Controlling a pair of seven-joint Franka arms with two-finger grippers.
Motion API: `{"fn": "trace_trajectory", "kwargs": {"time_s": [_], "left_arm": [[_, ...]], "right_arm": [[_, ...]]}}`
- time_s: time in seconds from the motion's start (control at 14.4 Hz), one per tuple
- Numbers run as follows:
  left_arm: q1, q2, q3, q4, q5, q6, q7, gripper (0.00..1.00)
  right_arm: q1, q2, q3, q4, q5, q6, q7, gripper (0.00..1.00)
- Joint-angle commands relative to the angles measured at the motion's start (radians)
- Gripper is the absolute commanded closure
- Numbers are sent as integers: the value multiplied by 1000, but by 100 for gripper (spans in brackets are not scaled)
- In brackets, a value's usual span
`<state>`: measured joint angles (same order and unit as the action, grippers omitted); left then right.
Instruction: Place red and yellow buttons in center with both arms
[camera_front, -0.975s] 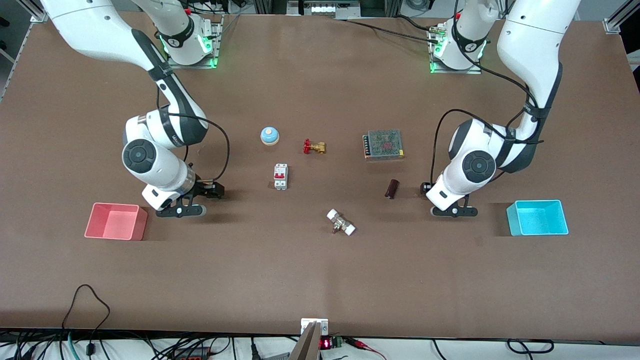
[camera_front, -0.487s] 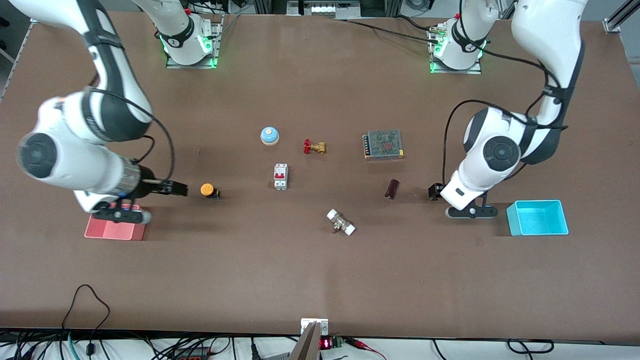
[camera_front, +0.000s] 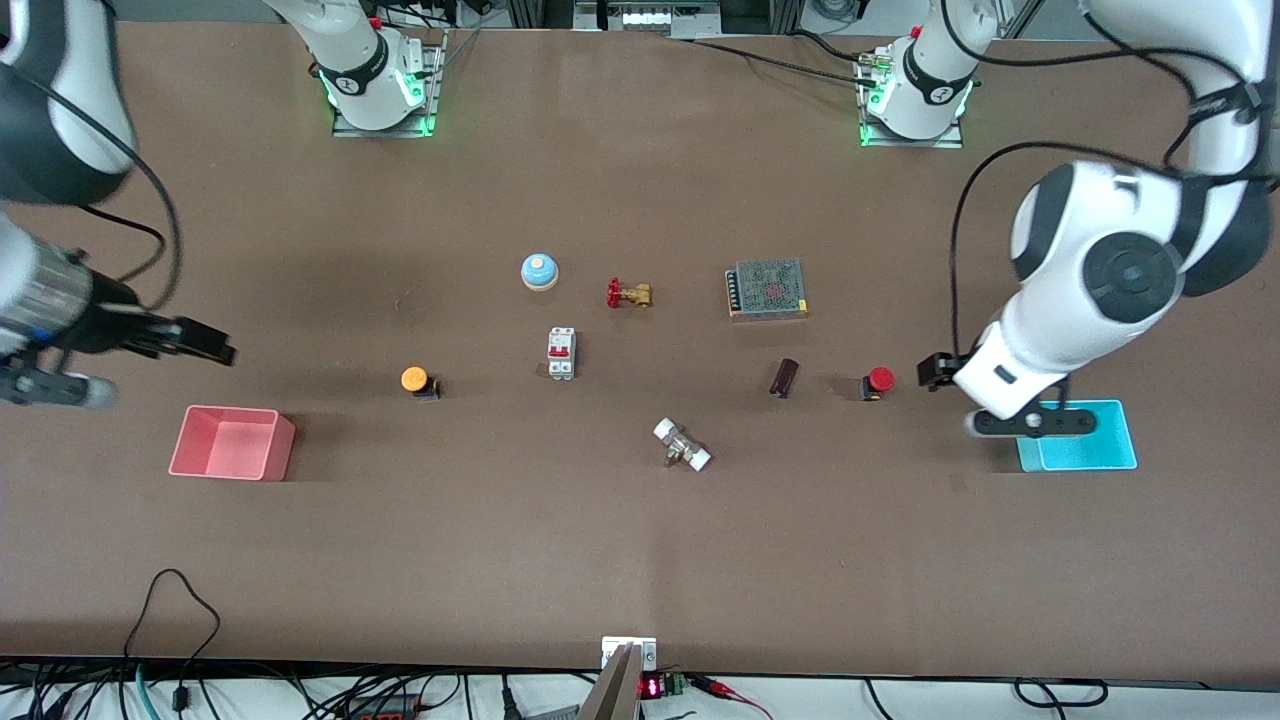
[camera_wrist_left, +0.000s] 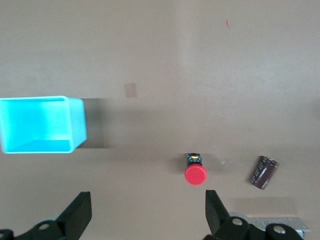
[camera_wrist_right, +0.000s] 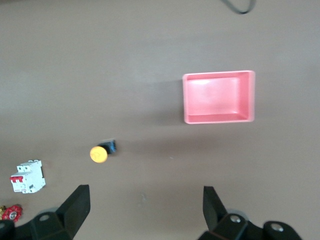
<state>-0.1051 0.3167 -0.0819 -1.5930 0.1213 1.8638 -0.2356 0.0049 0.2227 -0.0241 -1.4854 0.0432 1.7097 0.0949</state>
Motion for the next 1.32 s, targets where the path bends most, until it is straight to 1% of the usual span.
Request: {"fn": "trace_trajectory", "kwargs": {"time_s": [0.0,0.07,0.14,0.21,0.35,0.42,0.49,0.56,0.63,0.7,0.77,0.84,0.91,1.04,1.18,1.25], "left_arm": [[7,-63,-15,53,3,-95,56,0],[8,-67,-13,97,0,-147,106,0],[7,-62,-7,154,0,-217,166,0],[8,-59,-4,195,0,-271,209,0],[62,-42,-2,212,-24,-282,245,0],[73,-68,-2,203,-75,-284,245,0],[88,-99,2,174,-145,-284,248,0],[122,-137,16,121,-213,-256,251,0],[145,-200,19,58,-242,-164,249,0],[142,-278,19,-37,-229,-120,245,0],[140,-342,19,-109,-210,-114,248,0],[139,-375,19,-149,-194,-114,248,0],[131,-381,22,-157,-184,-123,251,0],[88,-378,40,-139,-77,-163,316,0],[97,-352,39,-104,-75,-166,337,0],[99,-347,40,-99,-75,-166,338,0]], "right_arm": [[18,-109,-10,-36,-84,-71,-46,0],[21,-129,-7,-36,-112,-88,-82,0],[23,-146,-5,-44,-109,-100,-84,0],[21,-170,-5,-82,-103,-111,-71,0],[21,-206,-5,-122,-103,-108,-67,0],[21,-206,-5,-124,-103,-111,-81,0],[20,-201,-5,-124,-98,-108,-84,0],[21,-200,-5,-122,-98,-105,-83,0],[21,-198,-5,-121,-98,-105,-84,0],[21,-195,-4,-119,-98,-111,-84,0],[26,-192,-3,-116,-100,-116,-86,0],[29,-181,-5,-110,-97,-114,-86,0],[29,-174,-5,-99,-98,-113,-86,0],[32,-169,-5,-93,-97,-114,-84,0],[32,-164,-3,-93,-85,-107,-84,0],[30,-161,-5,-93,-42,-105,-75,0]]}}
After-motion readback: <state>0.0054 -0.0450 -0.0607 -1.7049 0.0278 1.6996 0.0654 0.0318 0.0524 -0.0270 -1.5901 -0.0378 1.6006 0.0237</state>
